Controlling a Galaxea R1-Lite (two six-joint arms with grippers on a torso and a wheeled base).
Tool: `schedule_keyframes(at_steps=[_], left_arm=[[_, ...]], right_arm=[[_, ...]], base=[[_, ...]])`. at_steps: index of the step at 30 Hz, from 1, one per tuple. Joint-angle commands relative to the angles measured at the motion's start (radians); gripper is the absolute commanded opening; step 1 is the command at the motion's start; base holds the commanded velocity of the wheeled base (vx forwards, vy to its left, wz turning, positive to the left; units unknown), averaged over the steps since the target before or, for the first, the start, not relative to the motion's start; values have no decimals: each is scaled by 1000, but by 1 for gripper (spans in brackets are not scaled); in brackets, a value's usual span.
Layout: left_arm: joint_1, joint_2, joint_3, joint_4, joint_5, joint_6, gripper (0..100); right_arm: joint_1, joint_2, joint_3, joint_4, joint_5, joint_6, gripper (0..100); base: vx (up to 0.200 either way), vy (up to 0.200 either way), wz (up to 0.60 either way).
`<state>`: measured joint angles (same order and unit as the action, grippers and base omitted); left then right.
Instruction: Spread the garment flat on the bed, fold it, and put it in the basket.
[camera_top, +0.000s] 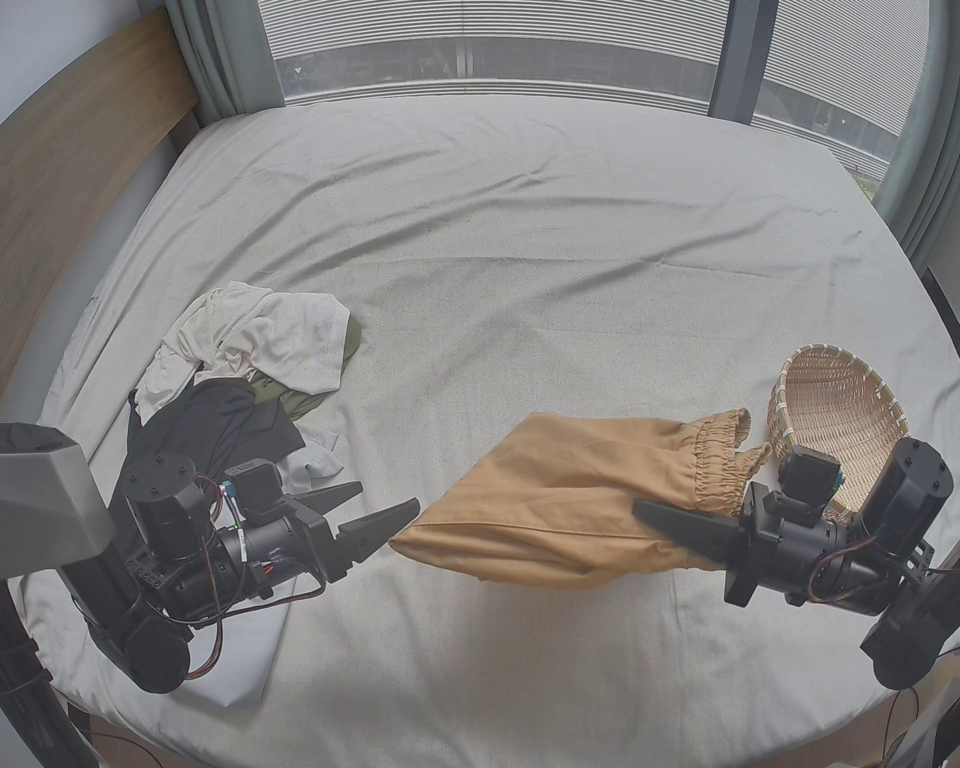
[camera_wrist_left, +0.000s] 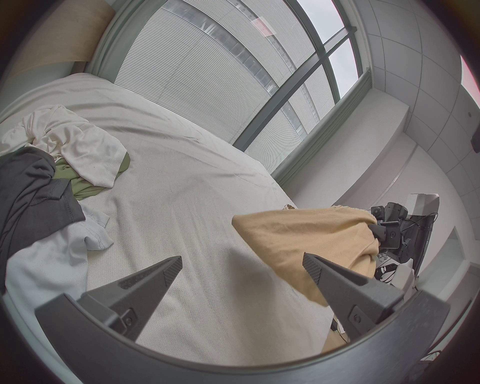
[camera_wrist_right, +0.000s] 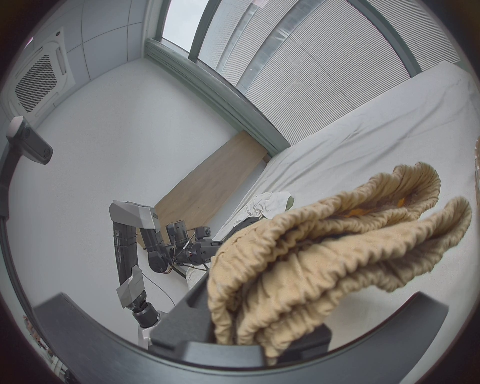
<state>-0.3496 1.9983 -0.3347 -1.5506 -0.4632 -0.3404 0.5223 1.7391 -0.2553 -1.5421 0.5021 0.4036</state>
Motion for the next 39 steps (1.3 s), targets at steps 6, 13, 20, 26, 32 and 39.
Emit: schedule_keyframes(at_steps=[6, 13, 20, 26, 32, 39], left_arm=[[0, 2, 2, 0, 0, 0, 100], [0, 2, 2, 0, 0, 0, 100], [0, 2, 3, 0, 0, 0, 100], [-2, 4, 3, 0, 0, 0, 100], [-2, 4, 3, 0, 0, 0, 100], [-2, 5, 3, 0, 0, 0, 100]], right_arm=[[-33, -38, -51, 0, -47, -2, 0], [-110, -49, -73, 2, -56, -43, 0], [-220, -56, -110, 2, -54, -71, 0], [-323, -58, -136, 2, -50, -115, 0], [-400, -59, -157, 2, -48, -137, 0], [-516, -55, -173, 8, -48, -204, 0]], base=[[0, 0, 0], [0, 0, 0], [0, 0, 0], [0, 0, 0], [0, 0, 0], [0, 0, 0]])
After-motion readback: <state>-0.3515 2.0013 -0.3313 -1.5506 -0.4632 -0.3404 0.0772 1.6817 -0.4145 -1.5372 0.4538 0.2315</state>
